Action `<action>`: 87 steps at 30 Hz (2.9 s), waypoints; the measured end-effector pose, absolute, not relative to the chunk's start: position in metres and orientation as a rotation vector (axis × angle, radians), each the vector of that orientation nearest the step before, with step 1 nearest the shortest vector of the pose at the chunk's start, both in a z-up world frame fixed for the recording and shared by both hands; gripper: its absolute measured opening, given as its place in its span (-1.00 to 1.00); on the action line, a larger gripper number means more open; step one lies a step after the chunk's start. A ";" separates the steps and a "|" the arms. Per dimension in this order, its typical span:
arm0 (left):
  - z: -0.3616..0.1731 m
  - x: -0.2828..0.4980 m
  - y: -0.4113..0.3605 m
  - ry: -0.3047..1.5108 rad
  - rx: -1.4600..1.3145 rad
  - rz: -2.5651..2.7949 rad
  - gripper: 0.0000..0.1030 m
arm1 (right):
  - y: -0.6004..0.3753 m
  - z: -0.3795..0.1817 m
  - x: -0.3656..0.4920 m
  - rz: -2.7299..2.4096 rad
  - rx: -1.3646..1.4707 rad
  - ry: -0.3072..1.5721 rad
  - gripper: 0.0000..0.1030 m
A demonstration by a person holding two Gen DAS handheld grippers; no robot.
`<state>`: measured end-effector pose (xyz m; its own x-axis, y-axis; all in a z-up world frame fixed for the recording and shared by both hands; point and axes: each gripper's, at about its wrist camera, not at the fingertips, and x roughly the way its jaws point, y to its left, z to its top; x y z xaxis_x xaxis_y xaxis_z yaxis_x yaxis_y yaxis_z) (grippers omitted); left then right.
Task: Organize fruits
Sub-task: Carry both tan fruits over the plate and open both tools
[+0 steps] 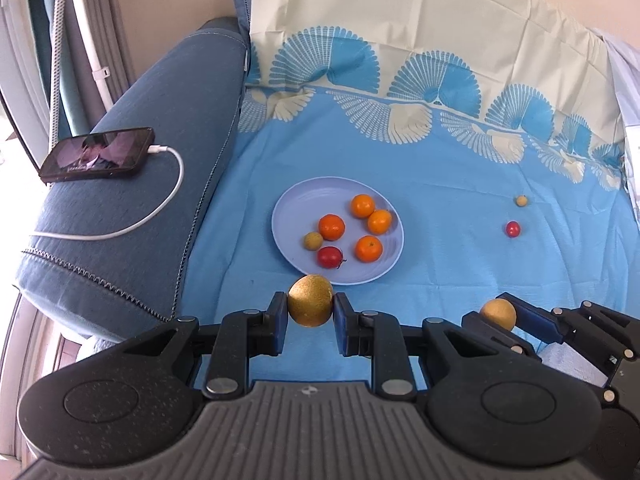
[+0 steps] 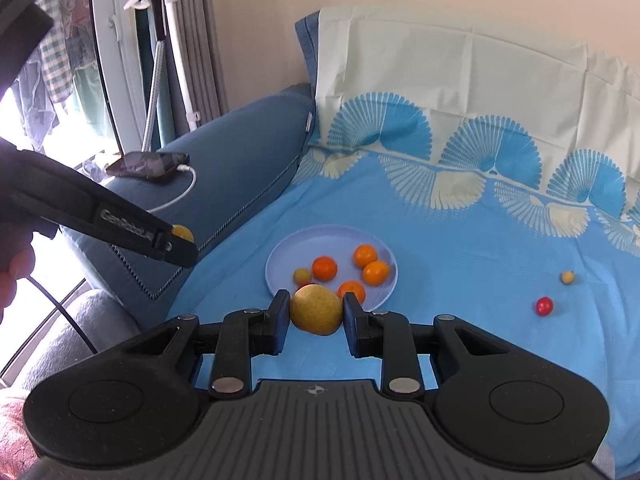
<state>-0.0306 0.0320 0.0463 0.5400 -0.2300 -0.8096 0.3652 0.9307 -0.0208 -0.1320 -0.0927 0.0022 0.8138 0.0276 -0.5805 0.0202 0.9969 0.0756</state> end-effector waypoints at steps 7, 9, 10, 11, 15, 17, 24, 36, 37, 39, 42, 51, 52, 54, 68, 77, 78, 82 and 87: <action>0.046 -0.037 0.040 0.936 0.143 -0.357 -0.49 | -0.085 0.004 -0.138 -0.016 0.067 0.622 -0.43; 0.046 -0.037 0.041 0.936 0.141 -0.359 -0.49 | -0.085 0.004 -0.138 -0.016 0.066 0.625 -0.43; 0.047 -0.038 0.041 0.934 0.141 -0.359 -0.49 | -0.085 0.004 -0.139 -0.017 0.067 0.626 -0.43; 0.047 -0.039 0.042 0.933 0.141 -0.359 -0.49 | -0.085 0.004 -0.138 -0.018 0.068 0.628 -0.43; 0.047 -0.039 0.041 0.934 0.140 -0.359 -0.49 | -0.087 0.004 -0.135 -0.020 0.079 0.633 -0.43; 0.046 -0.039 0.040 0.935 0.141 -0.359 -0.49 | -0.088 0.003 -0.136 -0.020 0.082 0.634 -0.43; 0.041 -0.033 0.036 0.949 0.143 -0.358 -0.49 | -0.089 -0.001 -0.135 -0.021 0.090 0.636 -0.43; 0.031 -0.007 0.037 0.968 0.122 -0.345 -0.49 | -0.095 -0.009 -0.113 -0.047 0.085 0.673 -0.43; 0.031 -0.003 0.036 0.966 0.120 -0.345 -0.49 | -0.096 -0.010 -0.110 -0.051 0.084 0.676 -0.43; 0.029 0.004 0.035 0.965 0.117 -0.342 -0.49 | -0.097 -0.011 -0.104 -0.060 0.081 0.679 -0.43; 0.026 0.018 0.032 0.970 0.113 -0.337 -0.49 | -0.099 -0.014 -0.093 -0.068 0.076 0.685 -0.43; 0.005 0.065 0.016 1.022 0.107 -0.336 -0.49 | -0.110 -0.031 -0.051 -0.063 0.097 0.729 -0.43; 0.001 0.072 0.014 1.031 0.109 -0.334 -0.49 | -0.112 -0.034 -0.045 -0.060 0.100 0.734 -0.43; -0.007 0.082 0.009 1.043 0.116 -0.327 -0.49 | -0.115 -0.039 -0.034 -0.059 0.101 0.742 -0.43; -0.059 0.151 -0.028 1.104 0.165 -0.301 -0.49 | -0.130 -0.084 0.044 -0.031 0.047 0.782 -0.43; -0.091 0.181 -0.045 1.116 0.189 -0.287 -0.48 | -0.138 -0.118 0.079 -0.011 0.049 0.832 -0.43; -0.093 0.183 -0.046 1.115 0.194 -0.285 -0.49 | -0.138 -0.121 0.082 -0.009 0.044 0.836 -0.43; -0.094 0.191 -0.048 1.096 0.194 -0.294 0.23 | -0.138 -0.125 0.091 0.005 0.028 0.820 -0.42; -0.072 0.179 -0.036 1.026 0.164 -0.280 0.99 | -0.138 -0.111 0.088 0.000 0.010 0.773 0.45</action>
